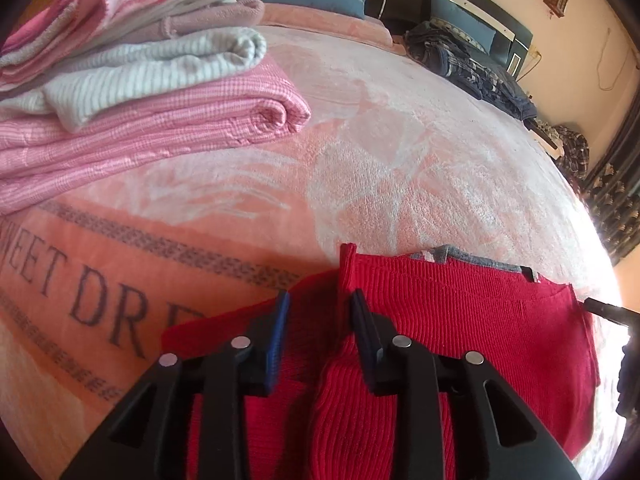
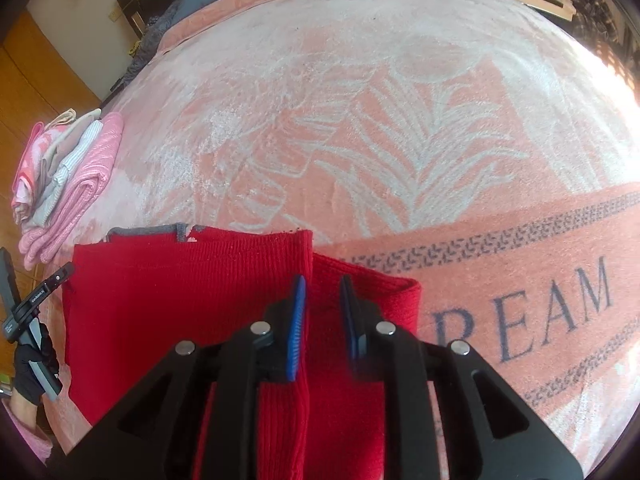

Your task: Fold small clothes

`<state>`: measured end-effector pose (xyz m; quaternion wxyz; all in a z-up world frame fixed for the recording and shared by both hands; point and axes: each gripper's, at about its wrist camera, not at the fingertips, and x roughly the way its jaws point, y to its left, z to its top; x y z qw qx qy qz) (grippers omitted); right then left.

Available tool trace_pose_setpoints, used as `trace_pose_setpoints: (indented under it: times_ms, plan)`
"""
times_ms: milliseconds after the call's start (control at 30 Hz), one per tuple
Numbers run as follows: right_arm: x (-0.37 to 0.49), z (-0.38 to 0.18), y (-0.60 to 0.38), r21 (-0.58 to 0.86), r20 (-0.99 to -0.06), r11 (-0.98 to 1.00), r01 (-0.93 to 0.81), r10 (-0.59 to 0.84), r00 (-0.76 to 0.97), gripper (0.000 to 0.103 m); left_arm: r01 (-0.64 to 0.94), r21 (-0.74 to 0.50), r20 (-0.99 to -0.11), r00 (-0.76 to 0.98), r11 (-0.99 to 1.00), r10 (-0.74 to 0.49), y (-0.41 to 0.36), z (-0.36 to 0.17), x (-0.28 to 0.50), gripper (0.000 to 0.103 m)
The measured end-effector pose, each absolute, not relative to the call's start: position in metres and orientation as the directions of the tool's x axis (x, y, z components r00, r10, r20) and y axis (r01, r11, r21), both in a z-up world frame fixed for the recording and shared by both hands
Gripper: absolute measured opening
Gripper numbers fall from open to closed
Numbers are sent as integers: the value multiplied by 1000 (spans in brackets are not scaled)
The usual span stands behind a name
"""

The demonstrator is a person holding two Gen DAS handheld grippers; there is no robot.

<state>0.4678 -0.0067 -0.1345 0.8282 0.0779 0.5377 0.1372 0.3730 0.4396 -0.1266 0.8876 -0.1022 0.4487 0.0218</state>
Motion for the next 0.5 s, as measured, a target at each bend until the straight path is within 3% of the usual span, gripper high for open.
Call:
trace_pose_setpoints:
  times_ms: [67,133,167,233,267,433,500]
  plan:
    - [454,-115,-17,329,-854,930,-167,368,369,21,-118,-121,-797,603,986,-25,440,-106,357,32]
    - [431,-100,-20,291,-873,932,-215,351,338,26,-79,-85,-799,602,993,-21,434,-85,336,38]
    - [417,-95,-20,261,-886,933,-249,333,322,34,-51,-87,-793,607,995,-39,430,-75,322,40]
    - [385,-90,-19,242,-898,922,-302,331,289,39,-4,-91,-790,609,996,-70,424,-61,290,54]
    - [369,-91,-20,259,-898,913,-316,348,269,40,4,-92,-787,612,996,-76,421,-56,276,56]
    - [313,-120,-18,358,-882,879,-316,429,195,41,2,-197,-790,592,980,-160,412,-79,228,58]
    - [299,-133,-12,350,-899,883,-314,411,154,41,-19,-202,-832,531,979,-161,407,-101,222,58]
